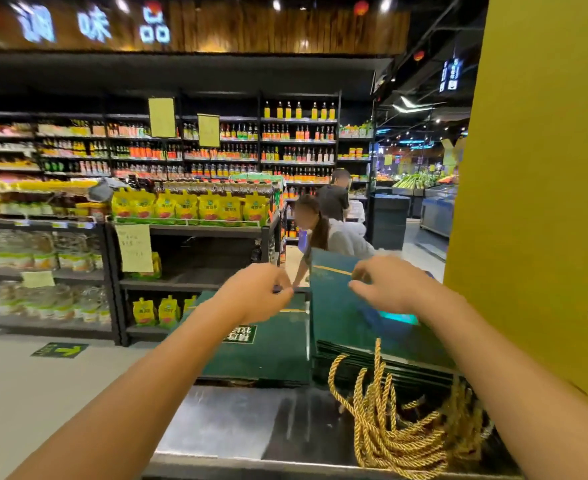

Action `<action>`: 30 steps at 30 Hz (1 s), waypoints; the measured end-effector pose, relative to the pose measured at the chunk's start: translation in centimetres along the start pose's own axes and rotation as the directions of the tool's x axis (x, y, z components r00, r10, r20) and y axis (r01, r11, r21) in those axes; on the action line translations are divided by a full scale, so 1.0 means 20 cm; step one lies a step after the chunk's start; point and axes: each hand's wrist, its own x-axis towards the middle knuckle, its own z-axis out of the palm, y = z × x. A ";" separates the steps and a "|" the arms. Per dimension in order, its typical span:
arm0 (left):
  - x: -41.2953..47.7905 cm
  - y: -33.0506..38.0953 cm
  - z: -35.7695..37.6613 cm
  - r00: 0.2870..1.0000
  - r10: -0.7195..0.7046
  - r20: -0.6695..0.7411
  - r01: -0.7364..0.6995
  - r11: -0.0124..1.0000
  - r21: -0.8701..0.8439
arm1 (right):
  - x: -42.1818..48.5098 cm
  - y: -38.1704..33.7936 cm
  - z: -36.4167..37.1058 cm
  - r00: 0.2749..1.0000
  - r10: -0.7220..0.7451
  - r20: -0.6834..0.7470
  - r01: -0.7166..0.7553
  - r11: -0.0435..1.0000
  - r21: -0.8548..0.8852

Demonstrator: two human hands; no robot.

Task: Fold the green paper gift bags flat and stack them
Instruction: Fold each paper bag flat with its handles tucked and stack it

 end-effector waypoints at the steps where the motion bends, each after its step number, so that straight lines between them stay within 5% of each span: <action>1: -0.04 -0.06 -0.02 0.999 -0.031 0.011 0.031 0.999 0.023 | 0.01 -0.09 -0.02 0.999 -0.042 0.006 0.042 0.999 0.022; 9: -0.40 -0.55 -0.04 0.956 -0.286 0.061 0.281 0.957 0.074 | 0.03 -0.81 0.06 0.971 -0.237 0.034 0.234 0.969 0.084; 16: -0.62 -0.82 0.17 0.869 -0.494 0.003 0.489 0.858 -0.157 | 0.01 -0.96 0.52 0.976 -0.010 0.218 -0.020 0.991 0.135; 21: -0.66 -0.90 0.30 0.734 -0.667 0.126 0.569 0.505 -0.649 | -0.05 -0.81 0.77 0.943 0.222 0.246 -0.257 0.959 0.120; 25: -0.65 -0.91 0.36 0.684 -0.687 0.245 0.528 0.234 -0.816 | -0.07 -0.75 0.83 0.941 0.275 0.199 -0.317 0.922 0.223; 30: -0.71 -0.88 0.38 0.686 -0.684 0.248 0.508 0.206 -0.836 | -0.09 -0.72 0.86 0.969 0.204 0.138 -0.238 0.917 0.319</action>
